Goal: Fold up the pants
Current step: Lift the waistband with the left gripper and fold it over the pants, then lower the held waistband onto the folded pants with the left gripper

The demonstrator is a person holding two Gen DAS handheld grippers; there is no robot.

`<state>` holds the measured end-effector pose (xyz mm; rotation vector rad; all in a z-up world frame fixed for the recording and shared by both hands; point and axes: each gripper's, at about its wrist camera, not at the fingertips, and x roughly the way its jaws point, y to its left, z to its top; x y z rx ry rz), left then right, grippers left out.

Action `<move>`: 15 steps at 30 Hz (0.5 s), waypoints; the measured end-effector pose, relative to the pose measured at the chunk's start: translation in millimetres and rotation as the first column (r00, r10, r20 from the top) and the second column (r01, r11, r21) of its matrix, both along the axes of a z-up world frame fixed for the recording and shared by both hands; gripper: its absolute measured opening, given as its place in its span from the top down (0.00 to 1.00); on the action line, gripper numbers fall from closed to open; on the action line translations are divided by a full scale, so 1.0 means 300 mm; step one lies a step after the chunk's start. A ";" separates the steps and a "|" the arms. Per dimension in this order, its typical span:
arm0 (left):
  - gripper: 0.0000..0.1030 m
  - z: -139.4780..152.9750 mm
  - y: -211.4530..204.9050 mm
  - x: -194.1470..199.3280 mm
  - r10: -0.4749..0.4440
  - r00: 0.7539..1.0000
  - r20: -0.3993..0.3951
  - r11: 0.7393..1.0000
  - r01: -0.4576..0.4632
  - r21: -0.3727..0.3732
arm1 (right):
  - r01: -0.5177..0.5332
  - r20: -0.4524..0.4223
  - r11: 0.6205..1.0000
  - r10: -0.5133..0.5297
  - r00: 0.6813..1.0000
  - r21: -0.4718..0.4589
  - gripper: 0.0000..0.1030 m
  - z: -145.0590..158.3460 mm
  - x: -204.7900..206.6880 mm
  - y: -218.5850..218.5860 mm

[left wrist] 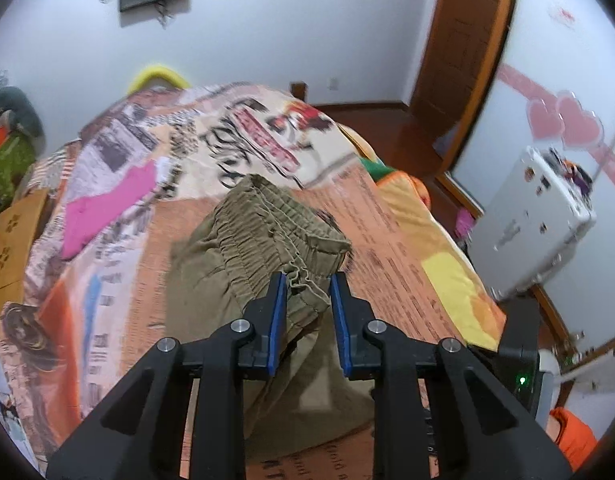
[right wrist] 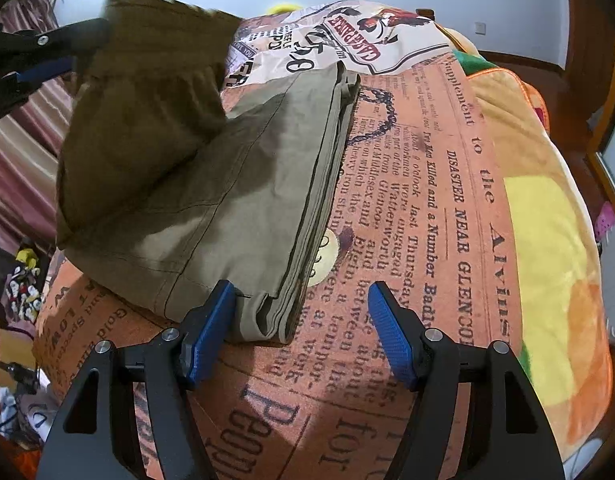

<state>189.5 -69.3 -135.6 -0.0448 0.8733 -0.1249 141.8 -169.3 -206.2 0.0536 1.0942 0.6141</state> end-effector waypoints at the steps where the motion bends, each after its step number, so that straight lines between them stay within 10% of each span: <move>1: 0.79 -0.019 -0.021 0.004 -0.015 1.000 -0.013 1.000 0.015 0.007 | 0.000 0.000 1.000 0.000 1.000 0.001 0.37 0.001 0.000 0.002; 15: 0.86 -0.135 -0.066 -0.005 -0.095 0.986 -0.135 0.995 0.093 -0.022 | 0.005 -0.004 1.000 -0.005 1.000 -0.004 0.37 0.011 0.002 0.003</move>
